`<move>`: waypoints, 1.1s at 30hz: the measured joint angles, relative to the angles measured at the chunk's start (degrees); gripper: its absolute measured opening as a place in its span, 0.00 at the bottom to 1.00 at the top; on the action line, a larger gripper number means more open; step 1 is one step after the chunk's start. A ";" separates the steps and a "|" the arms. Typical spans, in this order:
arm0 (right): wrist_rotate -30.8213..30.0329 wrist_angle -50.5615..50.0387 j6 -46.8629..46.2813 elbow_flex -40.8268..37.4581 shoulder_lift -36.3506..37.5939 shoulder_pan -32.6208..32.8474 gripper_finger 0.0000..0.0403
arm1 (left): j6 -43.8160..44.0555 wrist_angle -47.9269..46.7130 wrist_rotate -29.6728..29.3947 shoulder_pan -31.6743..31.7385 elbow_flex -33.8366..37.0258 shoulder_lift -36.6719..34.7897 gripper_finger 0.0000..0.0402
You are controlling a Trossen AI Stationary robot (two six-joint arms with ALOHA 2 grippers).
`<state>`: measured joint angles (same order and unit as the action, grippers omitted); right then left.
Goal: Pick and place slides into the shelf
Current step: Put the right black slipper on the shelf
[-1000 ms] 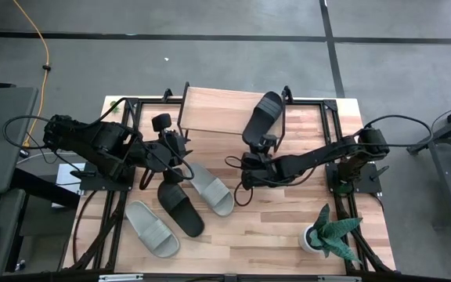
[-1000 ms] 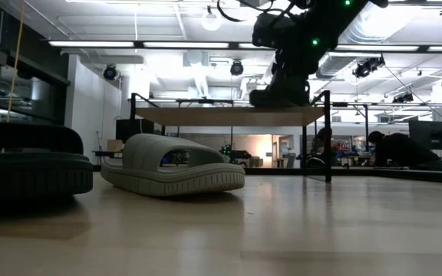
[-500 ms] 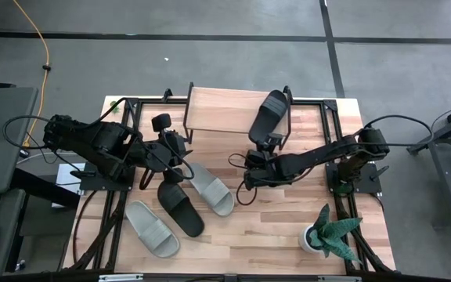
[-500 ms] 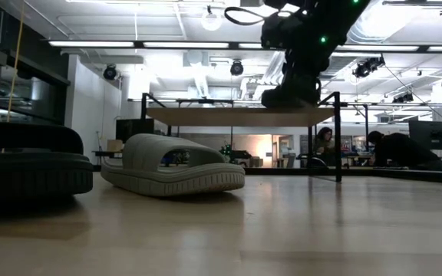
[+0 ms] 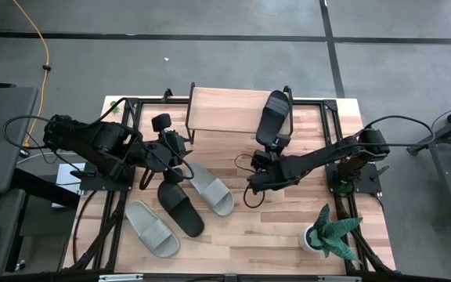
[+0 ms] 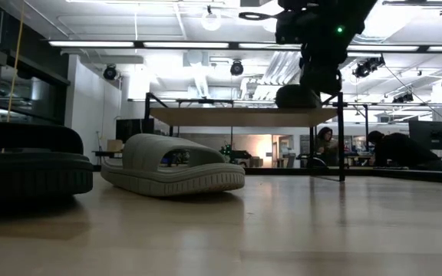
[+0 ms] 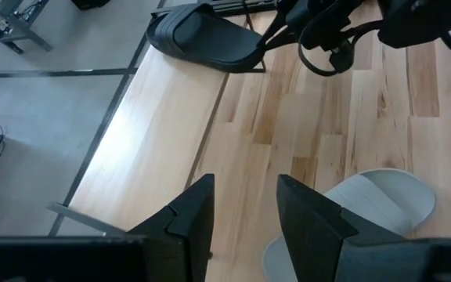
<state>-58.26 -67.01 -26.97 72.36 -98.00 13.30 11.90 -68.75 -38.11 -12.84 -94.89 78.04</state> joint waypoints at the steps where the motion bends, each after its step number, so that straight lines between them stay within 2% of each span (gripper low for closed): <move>1: 0.18 -1.07 -1.02 0.00 0.00 0.00 0.00 | 0.02 0.00 0.00 0.00 0.00 0.00 0.32; 8: 0.27 -7.79 -8.54 0.00 0.00 0.00 0.00 | 0.39 0.00 0.00 0.00 0.00 0.00 0.31; 16: 1.77 -9.36 -11.02 0.00 0.00 0.00 0.00 | 0.39 0.00 0.00 0.00 0.00 0.00 0.32; 27: 3.28 -17.03 -19.84 0.00 0.00 -0.01 0.00 | 0.42 0.00 0.02 0.00 0.00 0.00 0.32; 30: 3.58 -16.52 -20.66 0.00 0.00 -0.02 0.03 | 0.44 0.00 0.02 0.00 0.00 0.00 0.31; 33: 5.09 -14.57 -19.29 0.00 0.57 -0.05 0.09 | 0.44 0.00 0.04 0.00 0.00 0.00 0.32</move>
<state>-53.17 -81.58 -46.26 72.36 -97.42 13.25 12.34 -68.75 -38.06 -12.84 -94.89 78.04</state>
